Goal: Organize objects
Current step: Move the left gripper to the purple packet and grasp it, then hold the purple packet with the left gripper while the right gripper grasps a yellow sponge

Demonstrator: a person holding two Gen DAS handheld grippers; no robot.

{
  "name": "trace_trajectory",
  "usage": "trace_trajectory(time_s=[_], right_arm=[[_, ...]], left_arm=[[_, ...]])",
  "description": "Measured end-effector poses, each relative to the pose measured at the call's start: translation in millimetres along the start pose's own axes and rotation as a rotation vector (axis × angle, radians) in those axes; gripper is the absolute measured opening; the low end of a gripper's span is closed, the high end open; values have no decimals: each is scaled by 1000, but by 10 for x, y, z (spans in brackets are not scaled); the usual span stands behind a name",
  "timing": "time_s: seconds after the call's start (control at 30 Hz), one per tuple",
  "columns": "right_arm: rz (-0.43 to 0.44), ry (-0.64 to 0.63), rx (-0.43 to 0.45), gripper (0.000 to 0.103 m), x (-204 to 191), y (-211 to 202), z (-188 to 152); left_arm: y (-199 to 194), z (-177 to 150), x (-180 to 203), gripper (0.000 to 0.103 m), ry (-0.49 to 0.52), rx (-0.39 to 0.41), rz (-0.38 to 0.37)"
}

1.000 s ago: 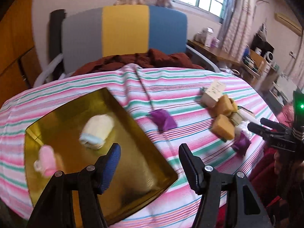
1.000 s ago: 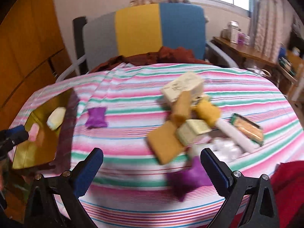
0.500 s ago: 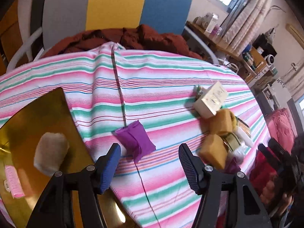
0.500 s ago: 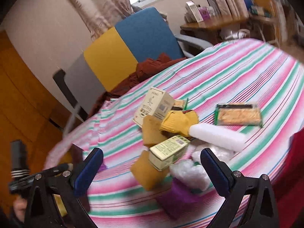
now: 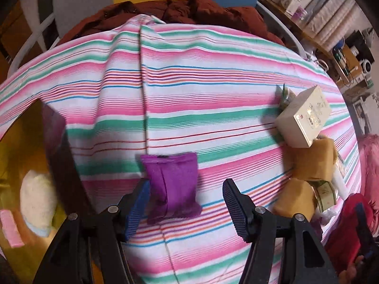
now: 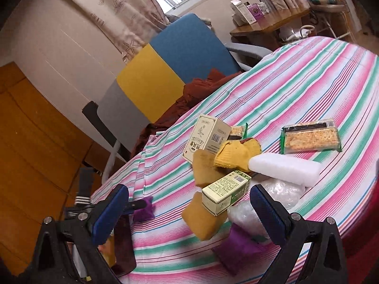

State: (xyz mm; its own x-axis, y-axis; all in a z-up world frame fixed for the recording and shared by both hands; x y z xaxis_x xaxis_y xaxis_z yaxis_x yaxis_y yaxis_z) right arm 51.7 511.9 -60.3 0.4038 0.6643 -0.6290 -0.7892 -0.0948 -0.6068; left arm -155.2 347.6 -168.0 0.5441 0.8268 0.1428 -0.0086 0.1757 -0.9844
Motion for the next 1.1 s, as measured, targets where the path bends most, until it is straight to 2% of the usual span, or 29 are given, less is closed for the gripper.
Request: trace_trajectory(time_s=[0.17, 0.27, 0.3, 0.47, 0.63, 0.83, 0.9, 1.1], right_arm=[[7, 7, -3, 103, 7, 3, -1], [6, 17, -2, 103, 21, 3, 5], [2, 23, 1, 103, 36, 0, 10], [11, 70, -10, 103, 115, 13, 18], [10, 111, -24, 103, 173, 43, 10], [8, 80, -59, 103, 111, 88, -33], [-9, 57, -75, 103, 81, 120, -63], [-29, -11, -125, 103, -16, 211, -143]], left_arm=[[181, -23, 83, 61, 53, -38, 22], [148, -70, 166, 42, 136, 10, 42], [133, -95, 173, 40, 143, 18, 37], [82, -352, 210, 39, 186, 55, 10], [2, -739, 329, 39, 265, 114, 16], [-17, -1103, 509, 39, 343, 182, 26], [1, -1145, 552, 39, 357, 202, 31], [55, -1104, 539, 39, 351, 231, -16]])
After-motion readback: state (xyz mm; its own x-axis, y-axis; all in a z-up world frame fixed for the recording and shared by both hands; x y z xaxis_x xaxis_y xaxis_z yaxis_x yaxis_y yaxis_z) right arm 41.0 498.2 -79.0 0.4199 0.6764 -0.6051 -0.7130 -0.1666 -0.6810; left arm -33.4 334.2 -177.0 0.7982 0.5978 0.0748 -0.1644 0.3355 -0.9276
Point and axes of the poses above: each gripper's, at about its wrist camera, not at the fingertips, and y roughly the way its jaws point, x to its right, z to its top, the point moved 9 cm from there along y, roughly the way its jaws point, and after that the axes turned 9 degrees about -x, right-handed, at the moved point
